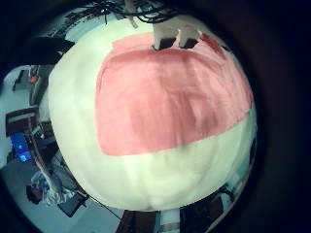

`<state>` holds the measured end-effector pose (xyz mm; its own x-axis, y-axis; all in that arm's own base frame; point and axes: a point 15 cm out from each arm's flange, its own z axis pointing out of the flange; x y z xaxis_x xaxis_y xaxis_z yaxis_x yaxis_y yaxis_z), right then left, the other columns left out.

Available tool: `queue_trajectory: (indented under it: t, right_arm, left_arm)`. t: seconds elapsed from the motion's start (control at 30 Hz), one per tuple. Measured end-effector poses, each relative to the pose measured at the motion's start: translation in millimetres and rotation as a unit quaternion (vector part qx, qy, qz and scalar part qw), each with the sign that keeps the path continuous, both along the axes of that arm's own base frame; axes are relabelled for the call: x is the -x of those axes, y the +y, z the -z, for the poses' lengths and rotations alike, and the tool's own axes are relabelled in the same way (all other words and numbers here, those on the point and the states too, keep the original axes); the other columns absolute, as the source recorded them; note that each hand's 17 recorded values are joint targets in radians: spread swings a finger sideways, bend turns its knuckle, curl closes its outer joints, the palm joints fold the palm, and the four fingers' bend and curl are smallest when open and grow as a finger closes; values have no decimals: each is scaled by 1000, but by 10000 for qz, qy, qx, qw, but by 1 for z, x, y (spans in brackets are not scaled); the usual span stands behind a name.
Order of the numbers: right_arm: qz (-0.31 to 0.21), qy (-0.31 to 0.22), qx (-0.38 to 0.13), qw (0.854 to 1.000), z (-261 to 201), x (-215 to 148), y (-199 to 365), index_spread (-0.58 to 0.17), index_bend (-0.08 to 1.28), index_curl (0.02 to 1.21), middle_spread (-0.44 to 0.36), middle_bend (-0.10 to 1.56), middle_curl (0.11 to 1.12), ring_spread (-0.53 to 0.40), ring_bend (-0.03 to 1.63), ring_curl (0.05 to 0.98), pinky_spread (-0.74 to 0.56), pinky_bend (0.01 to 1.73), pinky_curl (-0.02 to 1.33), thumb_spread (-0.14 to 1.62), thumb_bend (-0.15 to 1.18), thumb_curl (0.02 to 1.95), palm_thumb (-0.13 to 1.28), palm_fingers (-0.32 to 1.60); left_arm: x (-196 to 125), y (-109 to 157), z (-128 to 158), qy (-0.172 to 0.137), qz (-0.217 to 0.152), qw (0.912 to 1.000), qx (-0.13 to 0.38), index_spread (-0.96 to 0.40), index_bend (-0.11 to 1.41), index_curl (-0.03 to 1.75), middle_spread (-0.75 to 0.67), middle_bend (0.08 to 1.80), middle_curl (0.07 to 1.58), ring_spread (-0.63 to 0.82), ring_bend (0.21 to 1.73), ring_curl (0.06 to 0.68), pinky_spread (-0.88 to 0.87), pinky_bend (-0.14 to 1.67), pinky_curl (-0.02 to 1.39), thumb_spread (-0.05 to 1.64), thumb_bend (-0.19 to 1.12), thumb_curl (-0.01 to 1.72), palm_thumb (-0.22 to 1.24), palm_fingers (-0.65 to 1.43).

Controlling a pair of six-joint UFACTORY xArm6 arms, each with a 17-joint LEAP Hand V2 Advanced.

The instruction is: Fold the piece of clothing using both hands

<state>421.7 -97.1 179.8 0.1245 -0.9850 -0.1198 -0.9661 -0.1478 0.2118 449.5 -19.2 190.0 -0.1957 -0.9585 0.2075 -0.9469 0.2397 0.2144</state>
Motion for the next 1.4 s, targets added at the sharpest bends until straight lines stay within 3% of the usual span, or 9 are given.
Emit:
queue_trajectory:
  t: [0.43,0.7,0.77,0.8,0.83,0.9,1.0,1.2,1.4]
  right_arm:
    - [-132,-34,-186,9997,15,-12,26,-249,165,321,-21,369,377,9,485,260,183,249,322,1133,-18,268,530,287]
    - [-108,-230,-309,9992,28,-29,42,-265,234,347,-65,406,391,-104,588,273,78,207,291,1124,-8,284,596,568]
    - [-131,-185,-321,9992,33,-29,45,-288,242,352,-86,452,408,-155,666,283,-17,262,282,1127,1,293,641,824]
    - [-136,-187,-319,9992,34,-30,46,-291,233,346,-90,452,407,-164,664,276,-40,272,276,1125,1,295,653,834]
    - [-139,-195,-314,9992,35,-30,47,-309,243,357,-113,508,432,-197,723,299,-126,332,288,1127,3,300,676,1039]
    - [-140,-192,-310,9992,37,-31,46,-335,275,396,-150,549,461,-241,775,336,-280,447,325,1126,10,312,729,1192]
    - [-143,-186,-311,9992,38,-31,46,-367,432,490,-170,737,545,-266,890,406,-437,624,400,1119,17,334,808,1421]
    - [-136,-173,-276,9994,38,-29,39,-363,733,653,-161,990,652,-249,1087,504,-433,951,541,1117,61,396,987,1380]
    - [-93,-155,-268,9995,30,-23,27,-337,901,765,-151,1150,719,-230,1236,579,-367,1133,642,1125,83,460,1094,1232]
  left_arm:
    - [4,5,38,182,-19,9998,-34,55,163,299,266,188,285,506,409,255,492,322,319,1313,-11,342,520,-4]
    - [6,15,47,215,-52,9997,-103,54,164,303,258,188,292,500,417,252,488,315,319,1312,-11,339,521,5]
    - [6,16,47,208,-67,9997,-101,54,164,303,257,188,293,500,419,251,488,315,319,1312,-11,338,521,4]
    - [7,18,48,230,-74,9997,-101,54,164,303,257,188,294,499,421,251,487,315,319,1312,-11,338,521,4]
    - [8,19,48,235,-71,9997,-95,54,165,303,256,188,294,499,422,251,487,314,320,1312,-11,338,521,4]
    - [8,22,48,235,-86,9996,-87,54,167,305,256,187,295,498,423,250,487,314,320,1312,-11,338,521,4]
    - [8,26,46,217,-114,9997,-86,54,165,306,249,191,297,498,423,247,487,312,320,1312,-11,337,522,6]
    - [9,26,47,235,-95,9996,-102,55,165,308,239,192,301,497,421,242,486,308,319,1313,-10,336,524,14]
    - [15,28,55,331,-90,9993,-131,55,165,309,228,191,306,495,421,240,481,302,317,1314,-11,333,526,20]
